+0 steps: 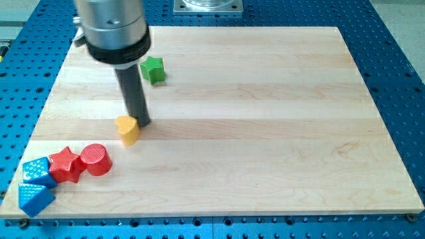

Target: Move the green star below the hexagon

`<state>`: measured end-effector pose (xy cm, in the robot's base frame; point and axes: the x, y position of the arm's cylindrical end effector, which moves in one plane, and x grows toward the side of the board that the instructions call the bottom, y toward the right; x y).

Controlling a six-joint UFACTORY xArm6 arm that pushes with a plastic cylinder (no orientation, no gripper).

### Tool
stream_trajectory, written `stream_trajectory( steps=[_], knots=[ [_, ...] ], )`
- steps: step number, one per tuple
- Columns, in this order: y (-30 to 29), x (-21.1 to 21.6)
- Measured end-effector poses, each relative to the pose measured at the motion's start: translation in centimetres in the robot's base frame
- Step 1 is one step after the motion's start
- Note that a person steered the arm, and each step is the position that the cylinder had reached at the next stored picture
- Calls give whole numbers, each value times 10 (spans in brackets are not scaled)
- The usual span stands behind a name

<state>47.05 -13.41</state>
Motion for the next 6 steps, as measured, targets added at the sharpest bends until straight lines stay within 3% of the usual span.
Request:
stream_trajectory(
  steps=[2,3,4,5,6],
  knots=[
    [-33,31],
    [41,-25],
    [104,-124],
    [74,-163],
    [18,-128]
  ],
)
